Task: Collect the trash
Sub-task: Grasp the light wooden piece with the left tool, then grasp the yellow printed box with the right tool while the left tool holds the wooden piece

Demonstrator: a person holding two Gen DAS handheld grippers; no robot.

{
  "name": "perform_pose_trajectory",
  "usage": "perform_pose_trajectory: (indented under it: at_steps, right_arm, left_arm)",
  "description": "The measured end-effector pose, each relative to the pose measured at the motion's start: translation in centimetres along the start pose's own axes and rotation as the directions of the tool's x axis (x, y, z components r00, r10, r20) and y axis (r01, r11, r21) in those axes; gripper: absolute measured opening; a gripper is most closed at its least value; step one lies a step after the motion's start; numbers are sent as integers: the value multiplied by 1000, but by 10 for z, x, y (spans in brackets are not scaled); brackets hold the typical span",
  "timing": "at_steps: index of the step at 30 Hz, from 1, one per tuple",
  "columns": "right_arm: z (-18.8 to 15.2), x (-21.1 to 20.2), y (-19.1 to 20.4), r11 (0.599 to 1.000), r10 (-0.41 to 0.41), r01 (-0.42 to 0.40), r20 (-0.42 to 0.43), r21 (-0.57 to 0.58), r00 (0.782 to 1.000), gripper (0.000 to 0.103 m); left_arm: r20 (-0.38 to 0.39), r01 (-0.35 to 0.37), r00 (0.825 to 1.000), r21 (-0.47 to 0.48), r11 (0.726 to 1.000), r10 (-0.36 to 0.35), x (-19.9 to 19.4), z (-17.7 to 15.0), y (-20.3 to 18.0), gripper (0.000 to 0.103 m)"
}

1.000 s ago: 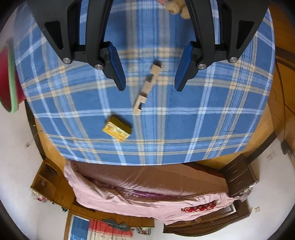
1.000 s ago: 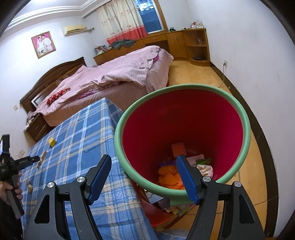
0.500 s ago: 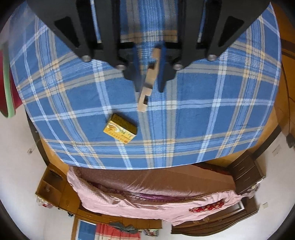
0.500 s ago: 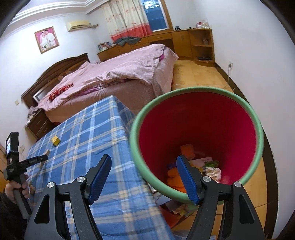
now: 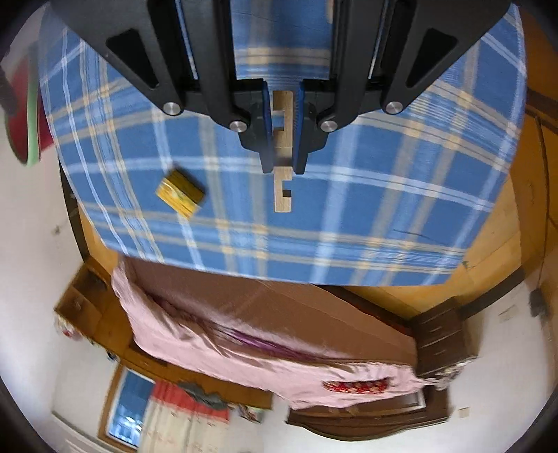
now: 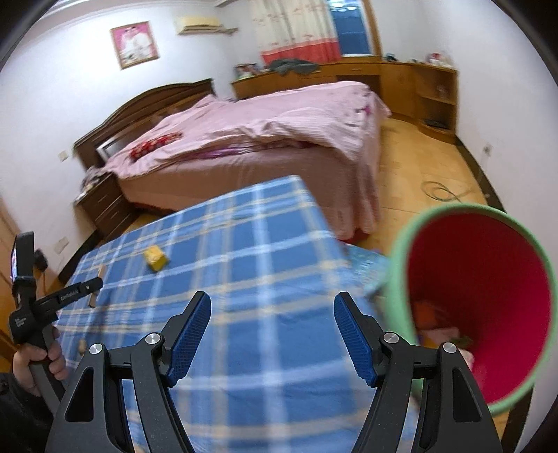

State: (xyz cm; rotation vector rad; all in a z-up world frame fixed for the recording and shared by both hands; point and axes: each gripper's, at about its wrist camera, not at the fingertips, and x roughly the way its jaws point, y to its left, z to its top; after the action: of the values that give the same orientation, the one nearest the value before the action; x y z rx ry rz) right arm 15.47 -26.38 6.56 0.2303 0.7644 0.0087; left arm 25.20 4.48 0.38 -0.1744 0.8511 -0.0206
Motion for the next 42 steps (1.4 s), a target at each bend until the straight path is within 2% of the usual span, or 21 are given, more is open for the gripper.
perform_pose_trajectory:
  at_steps: [4,12,17,25,30,31,32,34,35,37,39,42]
  right_arm:
    - [10,32,35,997,55,-57,-30,-49,998,74]
    - [22,100,91,981,121,-134,-102,-139,987,74]
    - [29,131,113,969,131,-157,-138,-192,982,74]
    - [31,153,135,951,128,-166,-158,-260,979,73]
    - [30,163,141,946,104,-149,-169,-286,980,60]
    - [29,165,141,947,103,-152,-178,-285,979,55]
    - [30,167,140,946,103,-154,-186,-285,977,44]
    - [29,167,141,944,95,-147,-185,-294,978,33]
    - [28,168,141,944,94,-148,-192,-295,977,24]
    - [29,167,140,944,94,-148,-190,-293,977,22]
    - [29,165,138,946,91,-146,-193,-289,977,13]
    - [31,160,132,950,99,-149,-190,-274,977,7]
  left_arm:
    - [17,-24,1000,-49,998,25,-1,-1,20,10]
    - [3,-36,999,-109,993,37,5,-5,39,10]
    - [-5,-42,999,-131,990,42,9,-5,43,10]
    - [-17,-43,999,-142,989,41,15,-7,46,10]
    - [-21,-43,999,-142,989,41,15,-8,46,10]
    - [-22,-42,999,-142,989,40,15,-9,46,10]
    - [-22,-41,999,-143,989,38,16,-9,46,10]
    - [-20,-37,999,-144,989,34,16,-9,46,10]
    - [-18,-34,999,-143,989,32,15,-9,46,10]
    - [-13,-27,1000,-143,989,25,14,-9,46,10]
    - [-8,-22,1000,-143,989,21,12,-8,45,10]
    - [-1,-12,1000,-143,990,12,10,-8,44,10]
